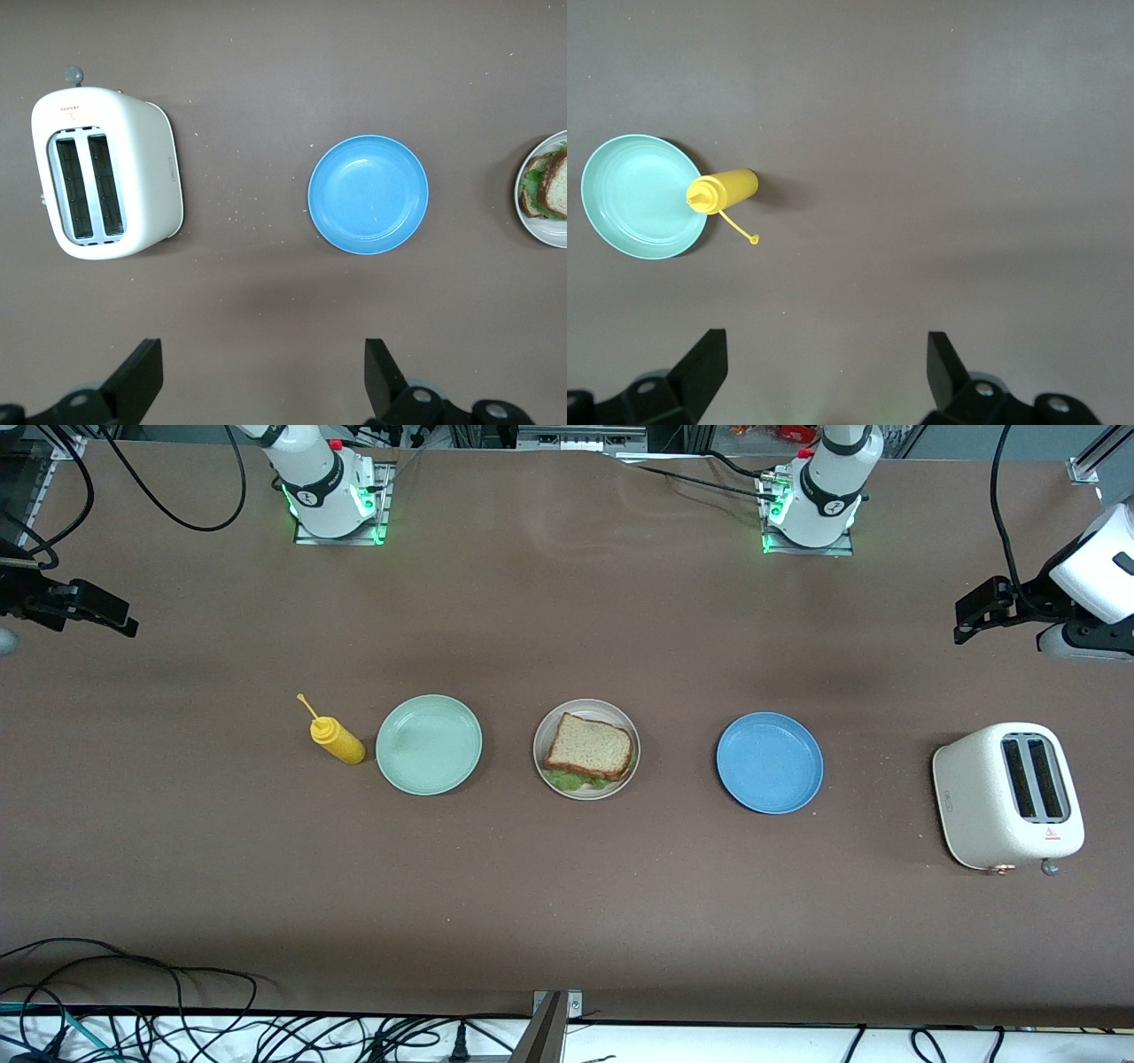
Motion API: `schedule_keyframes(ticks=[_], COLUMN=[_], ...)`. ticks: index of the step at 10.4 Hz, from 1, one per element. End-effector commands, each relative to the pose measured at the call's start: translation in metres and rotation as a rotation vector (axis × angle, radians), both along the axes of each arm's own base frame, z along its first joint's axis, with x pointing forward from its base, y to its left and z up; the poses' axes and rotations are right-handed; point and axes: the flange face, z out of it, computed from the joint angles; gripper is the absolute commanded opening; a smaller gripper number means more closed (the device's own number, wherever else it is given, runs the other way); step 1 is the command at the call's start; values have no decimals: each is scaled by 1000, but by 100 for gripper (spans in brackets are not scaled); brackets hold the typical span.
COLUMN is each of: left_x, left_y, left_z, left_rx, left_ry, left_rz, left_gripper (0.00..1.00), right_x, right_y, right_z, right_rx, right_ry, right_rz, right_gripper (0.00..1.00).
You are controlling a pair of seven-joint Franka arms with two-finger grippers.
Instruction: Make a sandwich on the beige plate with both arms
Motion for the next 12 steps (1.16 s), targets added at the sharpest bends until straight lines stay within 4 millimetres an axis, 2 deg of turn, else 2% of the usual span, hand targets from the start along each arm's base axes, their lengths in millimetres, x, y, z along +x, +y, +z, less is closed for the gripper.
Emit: schedule_keyframes(ticks=[1,4,5,6,8,9,12], left_x=[-5,-1,1,5,7,7,10], left_y=[-4,-4,-3,-1,0,1,3], left_z=[11,8,4,-4,0,0,-5], left_rx=[-12,-11,-27,-37,-38,-36,-37], left_ry=[-33,-30,-23,-9,-18,-18,-9], left_rz=[2,3,8,13,13,13,13], left_gripper=[100,100,100,100,100,100,100], right_x=[-1,2,3,6,9,13,22], right_y=[1,4,3,-1,-1,5,11], right_z=[10,14,19,16,15,21,18], right_rx=[17,13,10,9,7,-4,2], right_ry=[-13,-31,-40,-36,-34,-47,-45], right_rz=[1,7,8,-1,2,17,24], right_gripper=[100,100,100,100,100,100,100])
